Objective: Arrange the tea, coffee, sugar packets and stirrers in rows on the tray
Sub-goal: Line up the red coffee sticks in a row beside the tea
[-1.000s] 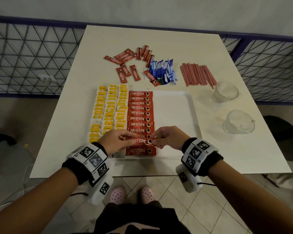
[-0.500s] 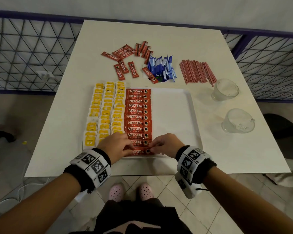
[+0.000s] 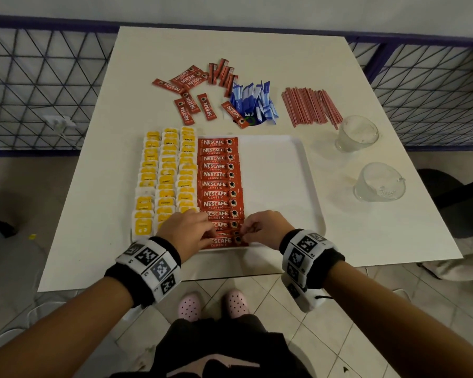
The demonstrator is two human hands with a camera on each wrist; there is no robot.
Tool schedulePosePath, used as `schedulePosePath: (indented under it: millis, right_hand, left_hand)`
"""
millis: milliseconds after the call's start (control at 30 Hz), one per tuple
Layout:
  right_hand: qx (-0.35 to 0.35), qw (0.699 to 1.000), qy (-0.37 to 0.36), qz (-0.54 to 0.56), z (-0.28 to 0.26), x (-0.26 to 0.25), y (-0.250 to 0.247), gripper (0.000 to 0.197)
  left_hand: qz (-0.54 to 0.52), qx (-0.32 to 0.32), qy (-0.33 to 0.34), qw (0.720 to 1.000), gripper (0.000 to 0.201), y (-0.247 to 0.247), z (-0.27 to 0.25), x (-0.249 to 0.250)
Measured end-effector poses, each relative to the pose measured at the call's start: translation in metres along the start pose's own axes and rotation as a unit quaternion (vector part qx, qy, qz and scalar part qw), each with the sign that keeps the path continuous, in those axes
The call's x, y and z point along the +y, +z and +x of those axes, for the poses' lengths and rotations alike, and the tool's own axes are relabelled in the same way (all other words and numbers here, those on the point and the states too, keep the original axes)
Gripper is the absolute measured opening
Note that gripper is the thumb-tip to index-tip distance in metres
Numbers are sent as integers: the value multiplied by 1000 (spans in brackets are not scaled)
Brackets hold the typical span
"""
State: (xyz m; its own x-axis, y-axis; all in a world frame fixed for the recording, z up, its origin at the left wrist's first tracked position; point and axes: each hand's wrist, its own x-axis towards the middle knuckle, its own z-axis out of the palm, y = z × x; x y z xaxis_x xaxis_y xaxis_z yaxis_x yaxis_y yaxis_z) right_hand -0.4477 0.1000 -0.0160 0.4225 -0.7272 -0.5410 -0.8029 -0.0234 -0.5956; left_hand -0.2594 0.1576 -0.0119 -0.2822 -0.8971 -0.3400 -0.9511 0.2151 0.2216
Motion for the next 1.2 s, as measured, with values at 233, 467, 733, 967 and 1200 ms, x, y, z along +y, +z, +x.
schedulePosePath:
  millis: [233,467,733,967,1200]
  right_hand:
    - [39,999,-1,21,-1,-8,-13,9]
    - [98,995,2,-6,15,-46,-55,20]
    - [135,989,51,44,69,-86,-93,25]
    - [154,977,109,-102,148,-103,-129,29]
    - [73,962,110,-238,211,-107,-138,24]
  left_hand:
    - [-66,29,-4,997,25,-16,-3,-9]
    - [-153,66,-40,985,17,-71,6,-47]
    - [-212,85,-128,965,16,-129,40,-100]
    - [-263,44,-188,945,23,-136,84,-144]
    - [-286,-2,-284,915,25,-146,138,-179]
